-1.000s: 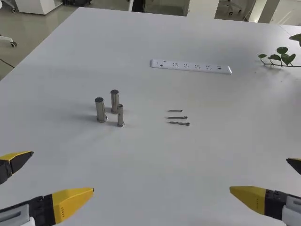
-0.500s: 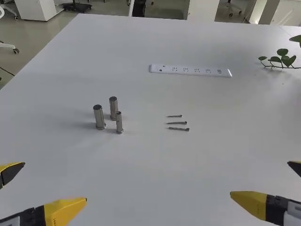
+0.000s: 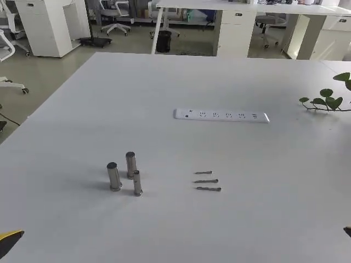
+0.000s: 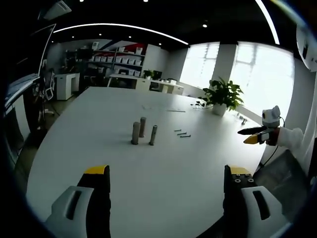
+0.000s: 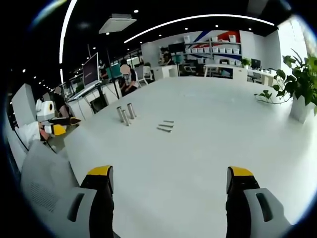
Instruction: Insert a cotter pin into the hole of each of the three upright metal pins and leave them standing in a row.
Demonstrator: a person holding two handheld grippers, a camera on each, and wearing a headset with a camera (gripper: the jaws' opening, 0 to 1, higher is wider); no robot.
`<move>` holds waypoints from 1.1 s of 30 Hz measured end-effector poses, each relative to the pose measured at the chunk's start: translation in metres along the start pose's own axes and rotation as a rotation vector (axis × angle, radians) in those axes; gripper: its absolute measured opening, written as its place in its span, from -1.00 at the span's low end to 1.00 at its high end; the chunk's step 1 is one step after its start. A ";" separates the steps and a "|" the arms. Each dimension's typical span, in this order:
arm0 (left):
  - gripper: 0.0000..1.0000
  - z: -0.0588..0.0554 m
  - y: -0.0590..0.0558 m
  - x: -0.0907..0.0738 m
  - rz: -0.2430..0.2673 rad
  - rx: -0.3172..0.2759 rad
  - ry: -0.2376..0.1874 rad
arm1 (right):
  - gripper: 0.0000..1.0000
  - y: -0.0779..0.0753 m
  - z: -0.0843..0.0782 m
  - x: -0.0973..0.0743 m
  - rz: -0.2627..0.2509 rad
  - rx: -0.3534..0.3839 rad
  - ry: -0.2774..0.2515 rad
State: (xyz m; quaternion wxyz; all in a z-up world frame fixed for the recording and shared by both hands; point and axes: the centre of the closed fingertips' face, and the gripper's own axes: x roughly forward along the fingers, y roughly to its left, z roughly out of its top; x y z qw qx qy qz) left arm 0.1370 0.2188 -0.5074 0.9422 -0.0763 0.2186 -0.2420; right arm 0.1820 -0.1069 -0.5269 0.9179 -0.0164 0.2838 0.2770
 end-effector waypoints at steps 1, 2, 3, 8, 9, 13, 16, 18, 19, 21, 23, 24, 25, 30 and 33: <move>0.90 0.000 0.000 0.000 0.001 -0.002 -0.002 | 0.86 0.000 0.000 0.000 0.001 -0.002 0.000; 0.90 0.000 -0.001 0.001 0.001 -0.003 -0.002 | 0.86 0.001 0.000 0.000 0.003 -0.007 0.002; 0.90 0.000 -0.001 0.001 0.000 -0.003 -0.001 | 0.86 0.001 0.000 -0.001 0.001 -0.007 0.003; 0.98 -0.004 -0.001 0.002 0.013 -0.029 0.010 | 0.86 0.003 -0.003 -0.001 0.011 -0.006 0.012; 0.98 -0.003 0.002 0.002 0.022 -0.025 -0.002 | 0.86 0.003 -0.004 -0.001 0.013 -0.006 0.017; 0.98 -0.001 0.004 -0.002 0.023 -0.054 -0.032 | 0.86 0.008 -0.006 0.000 0.024 -0.011 0.025; 0.98 0.010 0.004 -0.006 0.020 -0.087 -0.096 | 0.86 0.010 -0.006 0.000 0.027 -0.017 0.026; 0.98 0.011 0.005 -0.009 0.026 -0.079 -0.096 | 0.86 0.012 -0.007 0.000 0.030 -0.020 0.034; 0.98 0.012 0.005 -0.010 0.027 -0.075 -0.100 | 0.85 0.013 -0.007 0.000 0.030 -0.022 0.036; 0.98 0.013 0.005 -0.012 0.024 -0.078 -0.107 | 0.84 0.014 -0.008 -0.001 0.035 -0.028 0.044; 0.98 0.012 0.006 -0.012 0.024 -0.074 -0.107 | 0.84 0.015 -0.008 -0.003 0.032 -0.031 0.048; 0.98 0.011 0.006 -0.012 0.027 -0.070 -0.102 | 0.84 0.014 -0.007 -0.003 0.030 -0.031 0.047; 0.98 0.010 0.007 -0.013 0.028 -0.067 -0.097 | 0.84 0.014 -0.007 -0.003 0.029 -0.029 0.047; 0.98 0.005 0.010 -0.013 0.037 -0.058 -0.071 | 0.84 0.013 -0.006 -0.004 0.020 -0.024 0.046; 0.98 0.004 0.011 -0.012 0.040 -0.053 -0.061 | 0.84 0.012 -0.006 -0.004 0.017 -0.020 0.048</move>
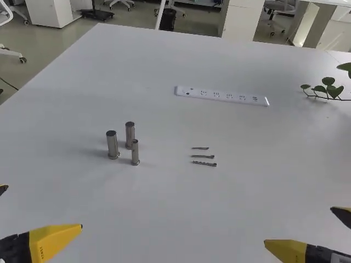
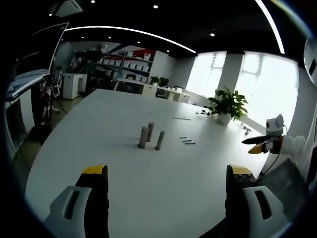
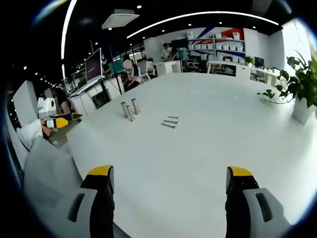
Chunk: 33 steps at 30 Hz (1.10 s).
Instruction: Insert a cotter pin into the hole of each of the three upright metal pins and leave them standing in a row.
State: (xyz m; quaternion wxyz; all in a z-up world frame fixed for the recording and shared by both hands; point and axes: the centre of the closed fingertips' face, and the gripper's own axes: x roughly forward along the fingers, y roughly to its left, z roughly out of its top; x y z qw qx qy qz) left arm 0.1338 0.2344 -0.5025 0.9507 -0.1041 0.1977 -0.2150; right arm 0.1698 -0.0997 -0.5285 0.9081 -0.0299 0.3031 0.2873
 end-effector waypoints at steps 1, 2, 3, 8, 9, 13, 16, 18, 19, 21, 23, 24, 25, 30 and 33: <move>0.98 0.000 0.000 0.000 0.000 0.001 0.001 | 0.84 0.000 0.000 0.000 0.000 0.001 0.001; 0.98 -0.001 0.000 0.001 -0.001 0.004 0.004 | 0.84 0.000 -0.001 0.000 0.000 0.002 0.001; 0.98 -0.001 0.000 0.001 -0.002 0.005 0.006 | 0.84 0.000 -0.001 0.000 0.001 0.004 0.002; 0.82 0.007 -0.006 0.006 -0.051 0.008 -0.010 | 0.82 0.001 -0.003 0.000 0.008 0.002 0.013; 0.82 0.008 -0.005 0.008 -0.052 0.011 -0.010 | 0.82 0.001 -0.003 0.000 0.008 0.000 0.012; 0.82 0.013 -0.003 0.015 -0.059 0.041 0.002 | 0.81 -0.001 -0.003 0.000 0.003 0.014 0.012; 0.82 0.017 -0.002 0.022 -0.082 0.066 0.016 | 0.81 -0.001 -0.003 -0.001 0.001 0.017 0.012; 0.81 0.018 0.003 0.027 -0.092 0.088 0.030 | 0.81 -0.001 -0.003 -0.001 0.001 0.020 0.011; 0.81 0.019 0.004 0.029 -0.095 0.097 0.035 | 0.81 -0.001 -0.003 -0.001 0.001 0.021 0.011; 0.79 0.021 0.010 0.036 -0.101 0.115 0.048 | 0.81 -0.001 -0.004 -0.001 0.001 0.024 0.012; 0.78 0.025 0.013 0.042 -0.119 0.134 0.060 | 0.81 0.000 -0.004 -0.001 0.003 0.025 0.015; 0.77 0.028 0.014 0.046 -0.130 0.149 0.064 | 0.81 0.000 -0.004 -0.001 0.003 0.025 0.015; 0.76 0.029 0.014 0.048 -0.134 0.155 0.067 | 0.81 0.000 -0.004 -0.001 0.000 0.025 0.014; 0.73 0.038 0.016 0.068 -0.192 0.218 0.100 | 0.80 -0.002 -0.004 -0.002 -0.005 0.036 0.010; 0.70 0.041 0.016 0.079 -0.214 0.257 0.119 | 0.80 -0.002 -0.006 -0.003 -0.012 0.034 0.017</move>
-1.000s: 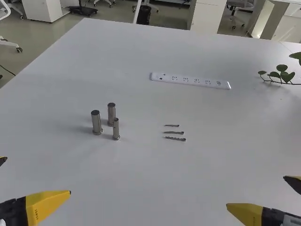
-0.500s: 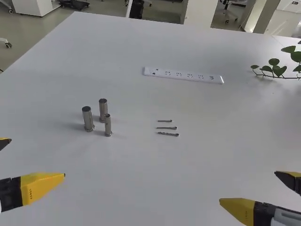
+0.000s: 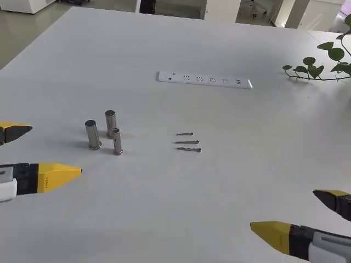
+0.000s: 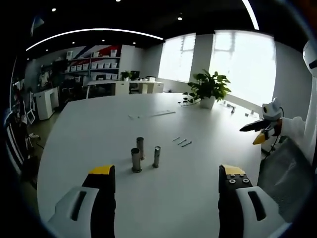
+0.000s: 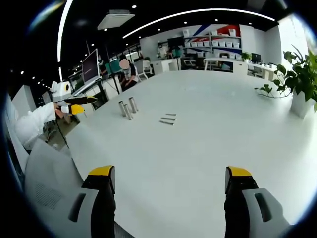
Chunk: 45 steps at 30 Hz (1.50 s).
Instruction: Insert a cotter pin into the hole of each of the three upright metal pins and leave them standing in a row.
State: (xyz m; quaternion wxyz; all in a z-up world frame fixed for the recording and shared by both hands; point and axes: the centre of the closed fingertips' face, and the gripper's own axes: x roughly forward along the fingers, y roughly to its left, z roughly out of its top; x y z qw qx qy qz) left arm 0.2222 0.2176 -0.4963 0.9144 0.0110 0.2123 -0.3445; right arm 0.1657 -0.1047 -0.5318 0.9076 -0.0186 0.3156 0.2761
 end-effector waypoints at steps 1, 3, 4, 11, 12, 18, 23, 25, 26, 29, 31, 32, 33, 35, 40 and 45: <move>0.70 0.001 0.001 0.005 -0.008 0.009 0.009 | 0.80 0.000 0.000 0.000 -0.001 0.002 0.000; 0.69 0.002 0.006 0.013 -0.013 0.011 0.012 | 0.80 0.000 0.000 -0.001 -0.002 0.005 -0.003; 0.67 0.002 0.009 0.017 -0.013 0.011 0.014 | 0.80 0.000 0.000 -0.001 -0.004 0.006 -0.001; 0.44 0.006 0.034 0.040 0.020 0.009 0.000 | 0.80 -0.001 0.002 -0.004 -0.018 0.004 0.000; 0.38 0.005 0.037 0.043 0.021 -0.008 0.002 | 0.80 -0.002 0.001 -0.004 -0.022 0.003 0.002; 0.08 0.002 0.052 0.060 0.026 -0.018 0.013 | 0.79 -0.001 0.001 -0.007 -0.033 0.007 -0.004; -0.17 -0.005 0.063 0.071 0.049 -0.060 0.022 | 0.79 0.001 -0.006 -0.008 -0.047 0.011 0.011; -0.29 -0.010 0.066 0.074 0.062 -0.043 0.037 | 0.79 0.002 -0.008 -0.009 -0.048 0.015 0.016; -0.31 -0.011 0.068 0.076 0.072 -0.036 0.043 | 0.79 0.002 -0.009 -0.009 -0.048 0.017 0.018; -0.38 -0.017 0.071 0.081 0.077 -0.077 0.059 | 0.79 0.005 -0.012 -0.008 -0.050 0.015 0.030; -0.47 -0.020 0.076 0.084 0.088 -0.071 0.060 | 0.79 0.006 -0.012 -0.008 -0.049 0.011 0.030; -0.50 -0.022 0.078 0.087 0.091 -0.073 0.068 | 0.79 0.006 -0.011 -0.008 -0.050 0.010 0.029; -0.53 -0.023 0.079 0.088 0.091 -0.074 0.070 | 0.79 0.007 -0.011 -0.008 -0.051 0.009 0.028; -0.54 -0.025 0.082 0.091 0.096 -0.068 0.079 | 0.79 0.007 -0.012 -0.009 -0.051 0.009 0.030; -0.60 -0.029 0.081 0.097 0.071 -0.035 0.090 | 0.79 0.007 -0.013 -0.009 -0.054 0.007 0.038; -0.61 -0.029 0.075 0.101 0.069 0.003 0.103 | 0.79 0.010 -0.013 -0.007 -0.050 0.006 0.042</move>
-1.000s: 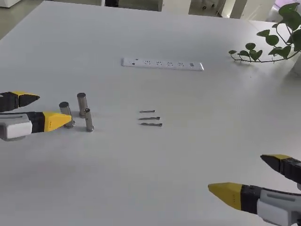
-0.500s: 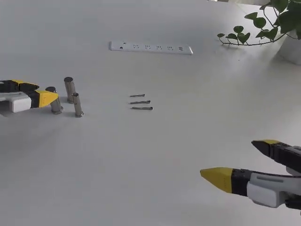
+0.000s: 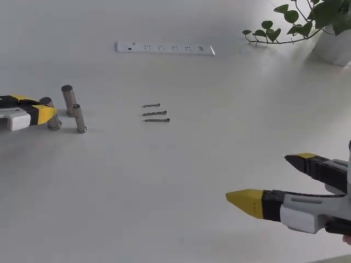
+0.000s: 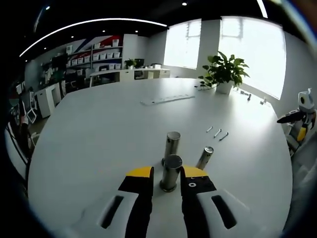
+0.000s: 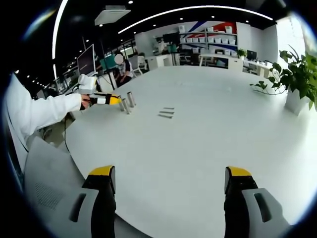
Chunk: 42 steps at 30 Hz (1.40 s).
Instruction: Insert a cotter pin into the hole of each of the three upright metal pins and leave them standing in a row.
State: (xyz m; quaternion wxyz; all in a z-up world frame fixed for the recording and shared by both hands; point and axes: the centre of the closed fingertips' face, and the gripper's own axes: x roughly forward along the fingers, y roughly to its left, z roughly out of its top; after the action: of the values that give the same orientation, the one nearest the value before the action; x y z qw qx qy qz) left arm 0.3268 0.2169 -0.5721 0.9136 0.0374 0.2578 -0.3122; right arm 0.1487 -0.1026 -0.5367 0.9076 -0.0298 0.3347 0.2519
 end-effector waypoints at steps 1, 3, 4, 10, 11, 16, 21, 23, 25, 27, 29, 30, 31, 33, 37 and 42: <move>-0.63 0.000 0.000 -0.003 -0.004 0.007 -0.002 | 0.79 0.001 0.000 0.000 0.001 -0.001 0.001; -0.71 0.000 -0.003 -0.006 -0.018 0.014 -0.003 | 0.79 0.002 -0.001 0.002 0.004 -0.001 0.004; -0.76 0.001 -0.007 -0.005 -0.028 0.018 -0.007 | 0.79 0.002 -0.002 0.002 0.006 -0.001 0.005; -0.77 0.002 -0.009 -0.005 -0.032 0.048 -0.005 | 0.78 0.005 -0.005 0.003 0.015 -0.003 0.016; -0.77 0.002 -0.010 -0.005 -0.033 0.047 -0.006 | 0.78 0.005 -0.005 0.003 0.016 -0.003 0.015; -0.78 0.003 -0.013 -0.005 -0.019 0.109 -0.033 | 0.78 0.006 -0.005 0.004 0.022 0.004 0.015; -0.79 0.004 -0.009 -0.006 0.008 0.092 -0.039 | 0.79 0.010 -0.005 0.005 0.033 0.015 0.009; -0.79 0.004 -0.007 -0.008 0.017 0.026 -0.038 | 0.80 0.007 -0.007 0.006 0.017 0.024 0.016; -0.79 0.005 -0.004 -0.010 0.017 0.012 -0.037 | 0.80 0.007 -0.006 0.005 0.018 0.027 0.009; -0.80 0.007 -0.001 -0.016 0.020 0.024 -0.040 | 0.80 0.007 -0.006 0.005 0.018 0.029 0.007; -0.80 0.012 0.001 -0.023 0.028 0.027 -0.053 | 0.79 0.008 -0.005 0.005 0.019 0.026 0.005; -0.80 0.014 0.002 -0.025 0.029 0.029 -0.059 | 0.79 0.008 -0.005 0.005 0.021 0.025 0.004; -0.80 0.016 0.002 -0.029 0.028 0.034 -0.063 | 0.79 0.008 -0.005 0.005 0.021 0.024 0.003; -0.80 0.023 0.002 -0.036 0.030 0.055 -0.072 | 0.79 0.009 -0.005 0.005 0.025 0.021 0.002; -0.80 0.033 -0.003 -0.047 0.024 0.103 -0.099 | 0.78 0.013 -0.007 0.007 0.038 0.017 0.009; -0.80 0.043 -0.018 -0.059 0.002 0.133 -0.126 | 0.78 0.019 -0.007 0.007 0.053 0.007 0.005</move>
State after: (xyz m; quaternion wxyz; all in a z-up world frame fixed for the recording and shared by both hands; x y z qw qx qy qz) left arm 0.2956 0.2248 -0.5036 0.9238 0.0785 0.1783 -0.3297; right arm 0.1400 -0.0847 -0.5438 0.8998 -0.0184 0.3386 0.2745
